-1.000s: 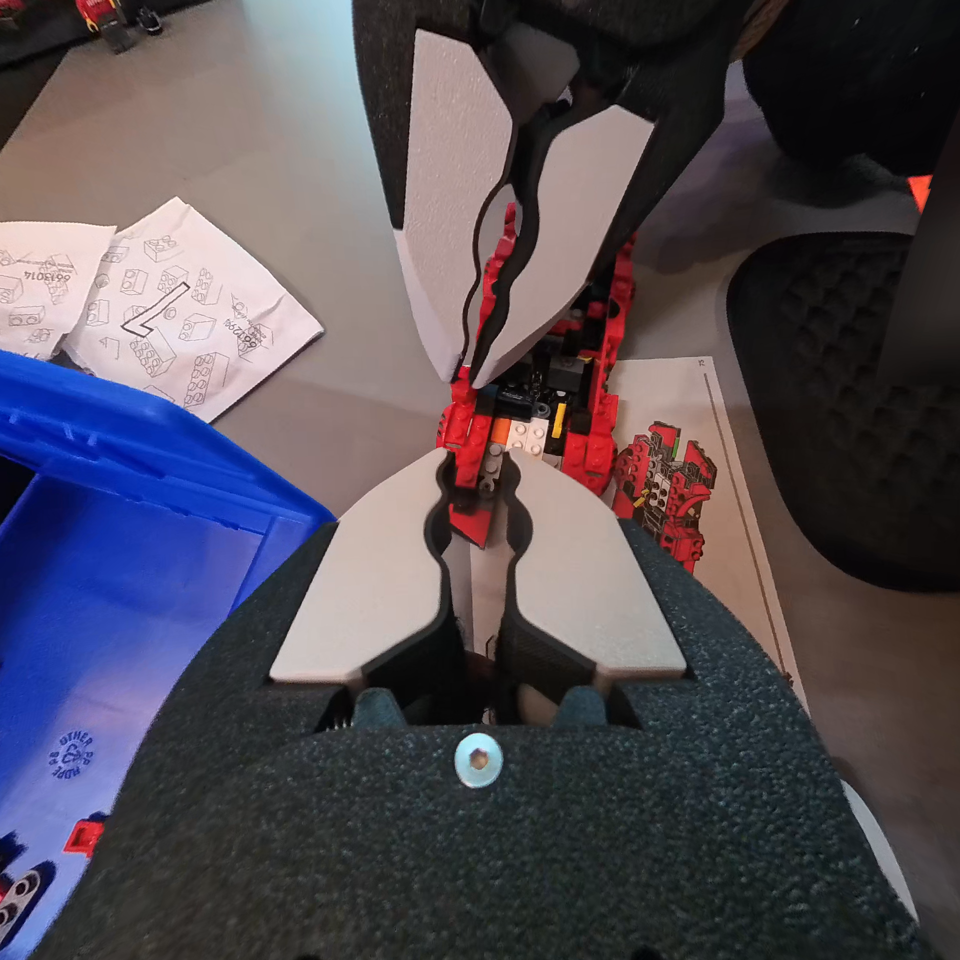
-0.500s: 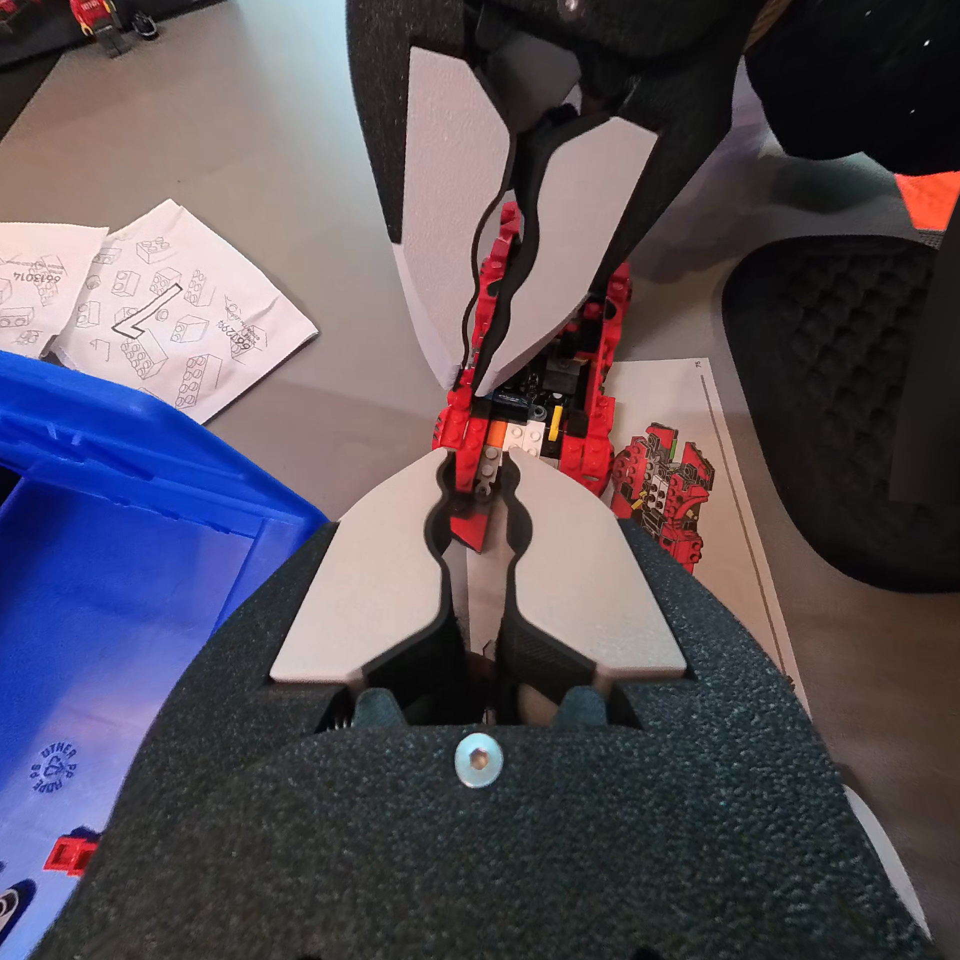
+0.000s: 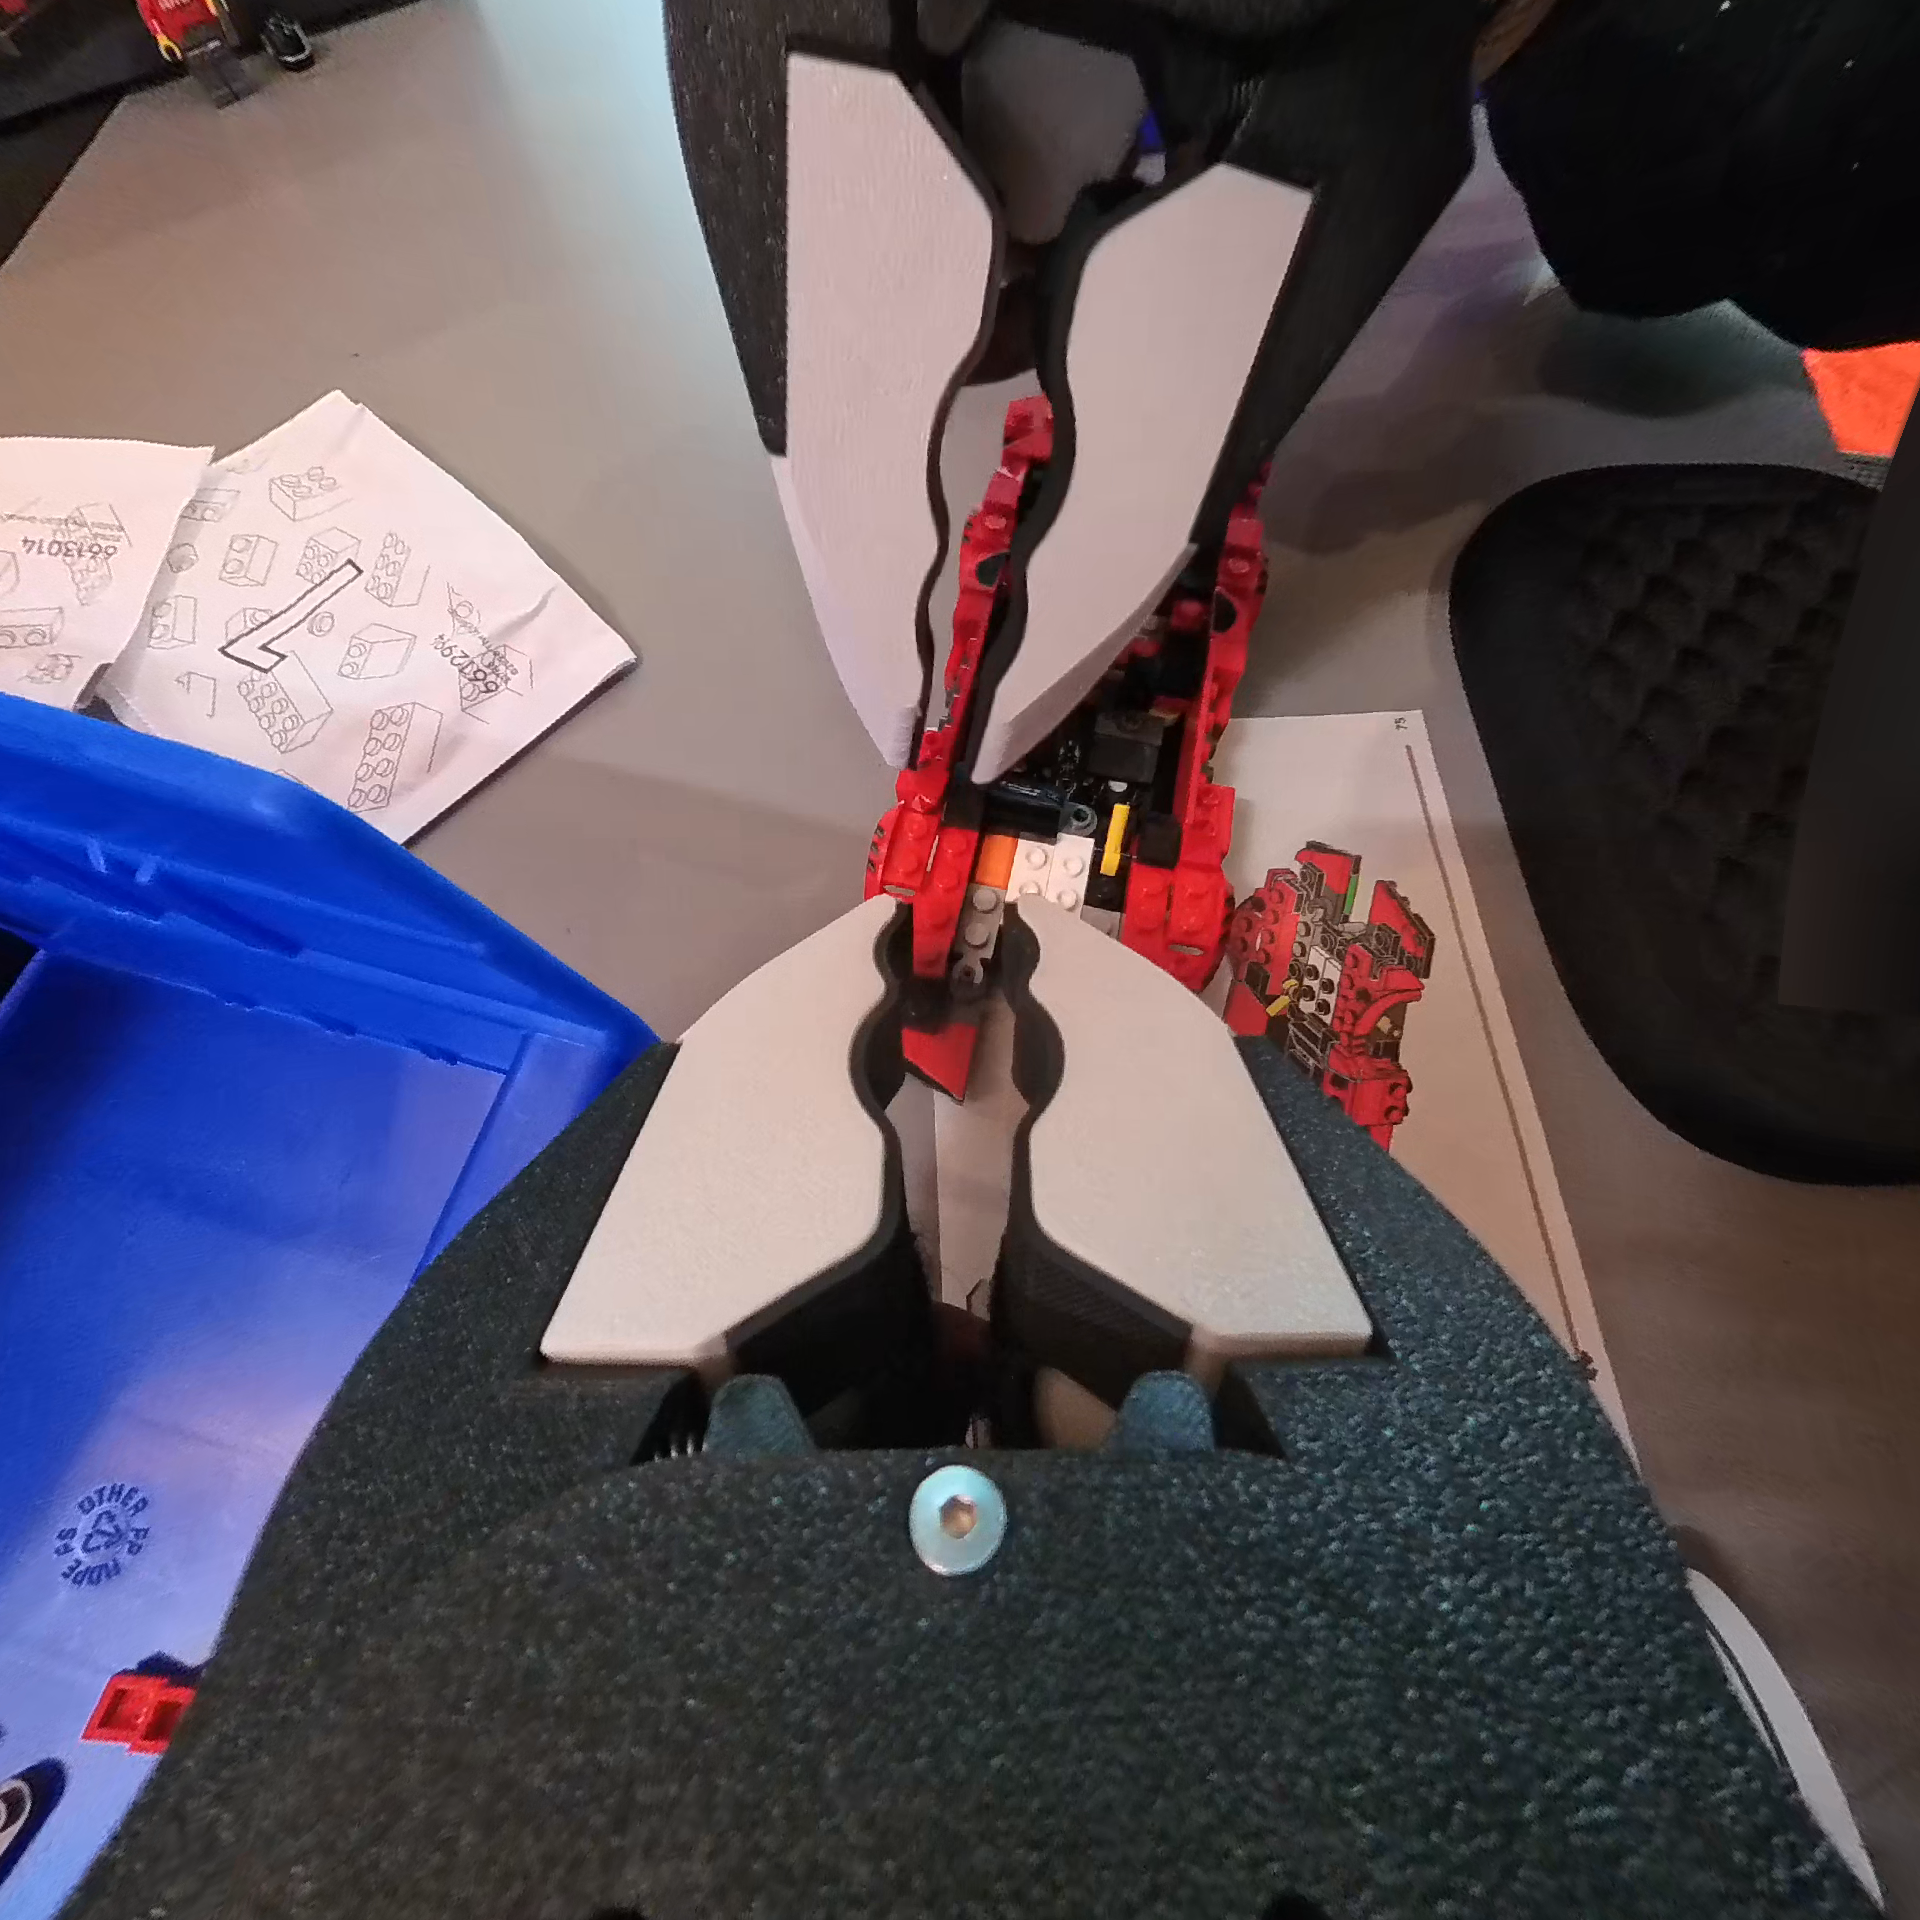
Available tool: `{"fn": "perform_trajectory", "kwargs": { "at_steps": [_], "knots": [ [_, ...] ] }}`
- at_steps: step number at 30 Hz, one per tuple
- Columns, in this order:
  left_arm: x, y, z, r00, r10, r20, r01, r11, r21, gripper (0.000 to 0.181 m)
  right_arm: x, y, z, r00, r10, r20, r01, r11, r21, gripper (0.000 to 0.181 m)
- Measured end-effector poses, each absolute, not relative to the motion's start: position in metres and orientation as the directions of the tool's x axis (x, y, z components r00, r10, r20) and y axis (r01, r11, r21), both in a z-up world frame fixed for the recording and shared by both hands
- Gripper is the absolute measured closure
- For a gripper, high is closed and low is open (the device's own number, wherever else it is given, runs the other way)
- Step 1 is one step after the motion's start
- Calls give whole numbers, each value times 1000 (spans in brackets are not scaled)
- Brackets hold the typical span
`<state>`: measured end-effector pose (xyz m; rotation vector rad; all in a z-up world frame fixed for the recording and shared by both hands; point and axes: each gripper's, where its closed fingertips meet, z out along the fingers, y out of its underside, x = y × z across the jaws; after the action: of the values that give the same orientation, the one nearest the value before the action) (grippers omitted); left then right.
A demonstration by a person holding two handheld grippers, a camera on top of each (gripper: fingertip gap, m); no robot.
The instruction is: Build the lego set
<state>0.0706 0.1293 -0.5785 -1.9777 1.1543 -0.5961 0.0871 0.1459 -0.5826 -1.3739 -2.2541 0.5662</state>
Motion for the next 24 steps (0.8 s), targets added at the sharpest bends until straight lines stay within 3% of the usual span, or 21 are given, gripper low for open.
{"fn": "perform_trajectory", "kwargs": {
  "at_steps": [24],
  "knots": [
    [81,133,-573,471,-882,-34,-508,-239,-827,172,84,144,-582,-434,884,172,711,453,-538,181]
  ]
}}
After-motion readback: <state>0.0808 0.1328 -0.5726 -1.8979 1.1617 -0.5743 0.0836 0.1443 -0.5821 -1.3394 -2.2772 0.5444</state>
